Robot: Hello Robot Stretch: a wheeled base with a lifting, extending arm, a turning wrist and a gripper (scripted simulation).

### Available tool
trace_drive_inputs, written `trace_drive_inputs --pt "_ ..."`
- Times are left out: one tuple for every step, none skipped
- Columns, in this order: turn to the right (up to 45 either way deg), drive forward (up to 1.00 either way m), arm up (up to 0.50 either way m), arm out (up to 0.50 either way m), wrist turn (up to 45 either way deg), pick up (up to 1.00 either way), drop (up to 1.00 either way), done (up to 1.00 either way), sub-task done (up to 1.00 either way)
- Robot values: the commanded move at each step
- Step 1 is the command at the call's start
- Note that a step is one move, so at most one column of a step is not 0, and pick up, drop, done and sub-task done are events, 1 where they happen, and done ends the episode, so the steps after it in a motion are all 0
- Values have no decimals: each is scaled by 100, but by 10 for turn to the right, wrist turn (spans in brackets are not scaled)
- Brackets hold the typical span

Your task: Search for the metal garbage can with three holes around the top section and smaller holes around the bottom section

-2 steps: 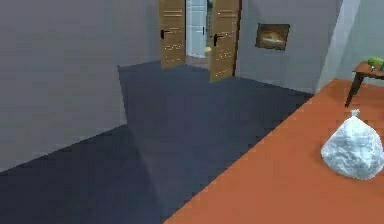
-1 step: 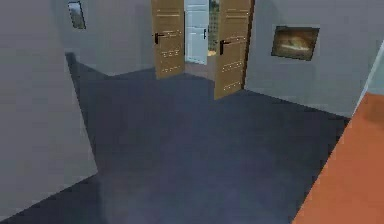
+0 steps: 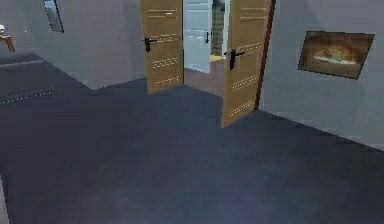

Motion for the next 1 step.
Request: trace_drive_inputs --pt "-30 0 0 0 0 0 0 0 0"
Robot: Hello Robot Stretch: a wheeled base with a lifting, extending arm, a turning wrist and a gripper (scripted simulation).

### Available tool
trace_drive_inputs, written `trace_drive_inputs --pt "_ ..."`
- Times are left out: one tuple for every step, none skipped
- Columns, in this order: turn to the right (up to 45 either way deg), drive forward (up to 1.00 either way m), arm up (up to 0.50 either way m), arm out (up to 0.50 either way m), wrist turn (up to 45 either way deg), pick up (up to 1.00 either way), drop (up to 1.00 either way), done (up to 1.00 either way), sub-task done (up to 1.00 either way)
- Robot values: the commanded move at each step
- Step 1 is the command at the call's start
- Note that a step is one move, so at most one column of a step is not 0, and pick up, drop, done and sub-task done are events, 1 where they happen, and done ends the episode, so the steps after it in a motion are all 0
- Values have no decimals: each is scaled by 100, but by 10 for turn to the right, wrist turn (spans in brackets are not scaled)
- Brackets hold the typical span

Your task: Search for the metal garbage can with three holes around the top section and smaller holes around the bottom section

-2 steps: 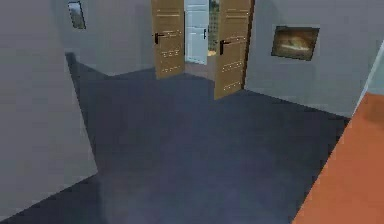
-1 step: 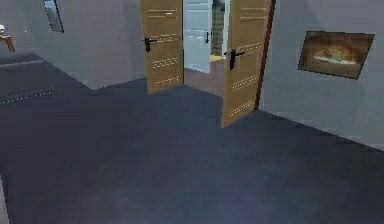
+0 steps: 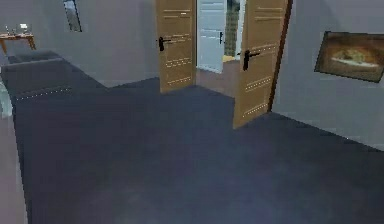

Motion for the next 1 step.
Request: trace_drive_inputs --pt "0 100 0 0 0 0 0 0 0"
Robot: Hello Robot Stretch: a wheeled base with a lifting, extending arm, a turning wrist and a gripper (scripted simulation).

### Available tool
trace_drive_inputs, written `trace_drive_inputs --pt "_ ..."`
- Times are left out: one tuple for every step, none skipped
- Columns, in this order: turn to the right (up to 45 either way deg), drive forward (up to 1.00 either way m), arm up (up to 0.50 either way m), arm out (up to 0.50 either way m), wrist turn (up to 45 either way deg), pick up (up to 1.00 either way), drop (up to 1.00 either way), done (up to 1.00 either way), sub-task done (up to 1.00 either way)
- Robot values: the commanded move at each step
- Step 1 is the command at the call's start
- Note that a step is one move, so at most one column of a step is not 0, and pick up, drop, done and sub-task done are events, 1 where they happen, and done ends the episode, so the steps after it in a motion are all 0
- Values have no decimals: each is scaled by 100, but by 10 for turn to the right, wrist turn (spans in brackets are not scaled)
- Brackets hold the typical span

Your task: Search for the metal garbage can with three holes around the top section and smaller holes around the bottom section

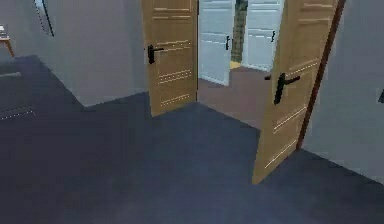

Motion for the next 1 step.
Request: trace_drive_inputs --pt "0 100 0 0 0 0 0 0 0"
